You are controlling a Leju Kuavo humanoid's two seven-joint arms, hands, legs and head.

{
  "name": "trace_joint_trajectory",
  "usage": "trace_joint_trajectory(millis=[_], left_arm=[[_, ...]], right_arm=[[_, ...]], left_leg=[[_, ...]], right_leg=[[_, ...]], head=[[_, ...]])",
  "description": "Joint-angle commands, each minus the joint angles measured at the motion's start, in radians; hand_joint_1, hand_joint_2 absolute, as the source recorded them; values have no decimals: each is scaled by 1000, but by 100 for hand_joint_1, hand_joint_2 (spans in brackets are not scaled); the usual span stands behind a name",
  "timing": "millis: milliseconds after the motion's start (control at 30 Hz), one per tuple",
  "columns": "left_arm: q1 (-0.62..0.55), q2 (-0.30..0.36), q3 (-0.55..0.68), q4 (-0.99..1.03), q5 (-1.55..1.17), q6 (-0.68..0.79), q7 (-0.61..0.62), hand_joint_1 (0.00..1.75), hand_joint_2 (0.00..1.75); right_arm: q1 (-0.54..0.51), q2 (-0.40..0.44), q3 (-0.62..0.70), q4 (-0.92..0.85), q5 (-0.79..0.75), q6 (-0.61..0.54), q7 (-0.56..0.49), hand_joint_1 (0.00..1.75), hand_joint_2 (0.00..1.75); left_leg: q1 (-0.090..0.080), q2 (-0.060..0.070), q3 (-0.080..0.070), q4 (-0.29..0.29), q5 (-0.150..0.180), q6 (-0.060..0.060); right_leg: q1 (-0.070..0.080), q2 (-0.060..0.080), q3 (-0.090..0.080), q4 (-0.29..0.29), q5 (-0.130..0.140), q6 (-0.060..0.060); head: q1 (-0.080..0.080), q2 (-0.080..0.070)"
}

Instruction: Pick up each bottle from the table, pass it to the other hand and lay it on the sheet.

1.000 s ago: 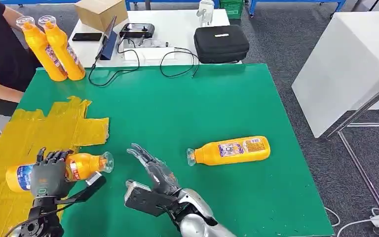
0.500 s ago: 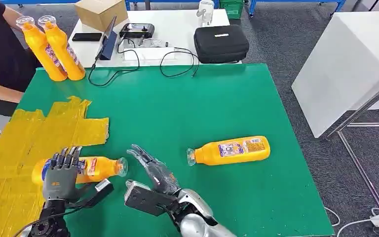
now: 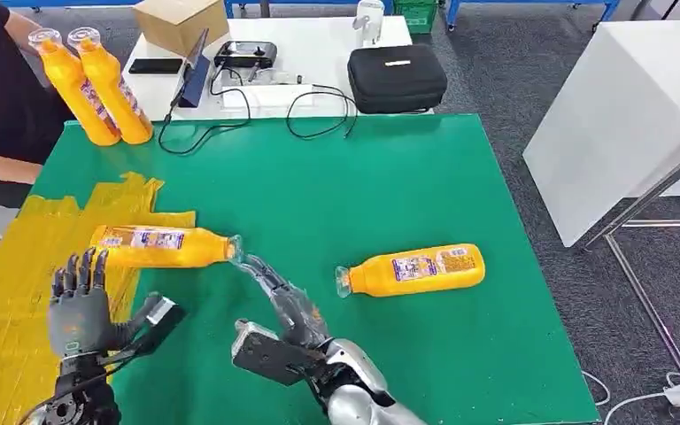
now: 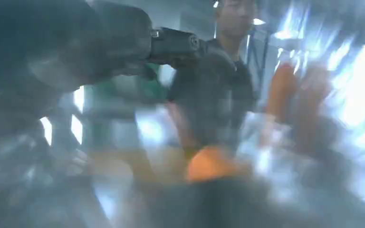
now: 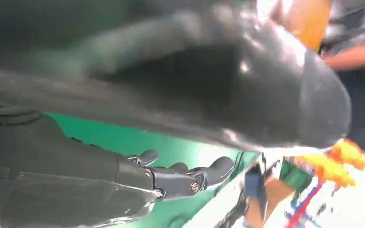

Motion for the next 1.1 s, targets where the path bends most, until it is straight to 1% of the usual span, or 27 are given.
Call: trace_joint_trajectory(millis=[33, 67, 133, 167, 200, 233, 300, 333, 367, 433, 467, 500, 533, 600, 633, 667, 700, 733, 800, 833, 867, 933, 967, 1000, 1033, 1067, 1100], left_arm=[[28, -192, 231, -247, 820, -237, -357, 0, 0], [28, -192, 231, -247, 820, -237, -357, 0, 0], [26, -190, 232, -231, 822, -240, -364, 0, 0], [26, -190, 232, -231, 822, -240, -364, 0, 0], [35, -208, 247, -251, 1006, -351, -395, 0, 0], [62, -216, 259, -282, 1111, -452, -404, 0, 0], [128, -252, 269, -358, 1192, -577, -395, 0, 0], [163, -279, 269, -396, 1201, -622, -389, 0, 0], [176, -293, 269, -412, 1197, -626, -388, 0, 0], [178, -299, 269, -416, 1194, -628, -388, 0, 0], [174, -298, 270, -414, 1193, -628, -388, 0, 0], [176, -298, 265, -413, 1203, -663, -379, 0, 0], [200, -318, 270, -435, 1197, -680, -379, 0, 0], [233, -354, 283, -472, 1181, -710, -402, 0, 0], [243, -368, 291, -483, 1178, -726, -411, 0, 0], [253, -385, 304, -492, 1171, -742, -415, 0, 0], [256, -394, 314, -494, 1176, -758, -412, 0, 0], [255, -402, 324, -489, 1180, -781, -412, 0, 0], [249, -415, 337, -476, 1177, -812, -411, 0, 0], [244, -417, 335, -465, 1176, -833, -410, 0, 0], [242, -418, 334, -462, 1177, -834, -410, 0, 0], [235, -415, 328, -448, 1192, -869, -411, 0, 0], [232, -415, 326, -444, 1192, -871, -411, 0, 0], [227, -413, 322, -437, 1197, -879, -409, 0, 0], [222, -409, 314, -428, 1199, -887, -407, 0, 0], [219, -408, 311, -424, 1204, -891, -407, 0, 0], [216, -407, 308, -420, 1220, -899, -408, 0, 0]], right_arm=[[155, -115, -157, -189, 141, -64, 5, 0, 175], [155, -115, -157, -189, 141, -64, 5, 0, 175], [154, -103, -162, -184, 147, -57, 5, 0, 175], [154, -103, -162, -184, 147, -57, 5, 0, 175], [162, -126, -166, -191, 205, -70, 49, 0, 175], [203, -143, -197, -224, 254, -92, 71, 0, 175], [273, -221, -255, -294, 360, -130, 127, 0, 175], [312, -281, -292, -326, 419, -126, 168, 0, 175], [336, -304, -317, -344, 413, -120, 155, 0, 175], [343, -311, -329, -346, 405, -118, 140, 0, 175], [342, -305, -330, -345, 405, -119, 139, 0, 175], [358, -312, -353, -350, 446, -128, 185, 0, 175], [416, -346, -399, -390, 478, -168, 219, 0, 175], [515, -394, -487, -457, 502, -203, 248, 0, 175], [558, -405, -533, -487, 497, -201, 241, 0, 175], [608, -401, -609, -522, 481, -189, 235, 0, 175], [632, -395, -656, -539, 490, -180, 224, 0, 175], [651, -383, -710, -552, 501, -158, 218, 0, 175], [661, -347, -793, -560, 510, -117, 180, 0, 175], [653, -332, -844, -553, 517, -105, 174, 0, 175], [649, -334, -852, -550, 511, -98, 170, 0, 175], [618, -312, -916, -525, 531, -68, 141, 0, 175], [607, -314, -924, -514, 529, -64, 140, 0, 175], [587, -315, -943, -492, 532, -48, 131, 0, 175], [559, -317, -968, -463, 521, -34, 138, 0, 175], [541, -321, -986, -443, 510, -25, 136, 0, 175], [525, -325, -1003, -427, 511, -13, 129, 0, 175]], left_leg=[[1, -3, 1, 0, -1, 1], [0, -2, 3, 0, -2, 1], [-1, 1, 1, 0, -1, 1], [-1, 1, 3, 0, -2, 1], [-1, 1, 2, 0, -1, 0], [-1, 1, 1, -1, -1, 0], [-1, 0, 3, -1, -2, 1], [-1, -1, 3, -1, -2, 1], [-1, -2, 4, -1, -2, 2], [-1, 0, 3, -1, -2, 1], [-2, 0, 4, -1, -4, 2], [-2, 0, 2, 0, -3, 1], [-2, -1, 0, 0, -2, 1], [-2, -1, 1, 0, -3, 1], [-3, -3, 1, 0, -3, 2], [-3, -5, 3, 0, -4, 2], [-3, -6, 1, 0, -4, 2], [-4, -8, 3, 1, -6, 3], [-4, -5, 2, 1, -6, 3], [-4, -3, 0, 0, -5, 3], [-4, -3, 2, 0, -6, 3], [-4, -2, 2, 0, -6, 3], [-4, -2, 0, 0, -5, 3], [-4, -1, 3, -1, -6, 3], [-4, -2, 2, -1, -5, 3], [-3, -1, 4, -1, -6, 3], [-4, -1, 2, -1, -5, 3]], right_leg=[[1, -3, 4, -1, -1, 1], [0, -3, 5, -2, -2, 2], [-1, -1, 2, -1, -1, 1], [-1, -2, 4, -1, -1, 1], [-1, -1, 2, -1, 0, 1], [-1, -1, 2, -1, 0, 1], [-1, -3, 4, -2, -1, 1], [-1, -3, 4, -2, -1, 1], [-1, -4, 6, -3, -2, 2], [-1, -2, 4, -2, -2, 2], [-1, -3, 6, -3, -3, 3], [-2, -3, 4, -2, -2, 2], [-2, -3, 2, -1, -2, 1], [-2, -3, 3, -2, -2, 2], [-3, -5, 2, -2, -2, 2], [-3, -7, 5, -2, -4, 2], [-3, -7, 3, -2, -4, 2], [-4, -9, 5, -2, -5, 3], [-4, -6, 5, -1, -6, 5], [-4, -4, 2, -1, -4, 4], [-4, -4, 4, -2, -4, 4], [-4, -3, 4, -2, -4, 4], [-4, -3, 2, -2, -3, 4], [-4, -3, 4, -2, -3, 4], [-4, -3, 3, -3, -2, 4], [-3, -3, 5, -3, -3, 4], [-3, -2, 2, -3, -2, 4]], head=[[0, 0], [0, 0], [-1, 0], [1, 0], [0, 0], [0, 0], [0, 0], [-1, 0], [0, 0], [-1, 0], [0, 0], [0, 0], [0, 0], [-1, 0], [-1, 0], [-1, 0], [-1, 0], [-1, 0], [-1, 0], [0, 0], [0, 0], [-1, 0], [-1, 0], [-1, 0], [0, 0], [-1, 0], [-1, 0]])
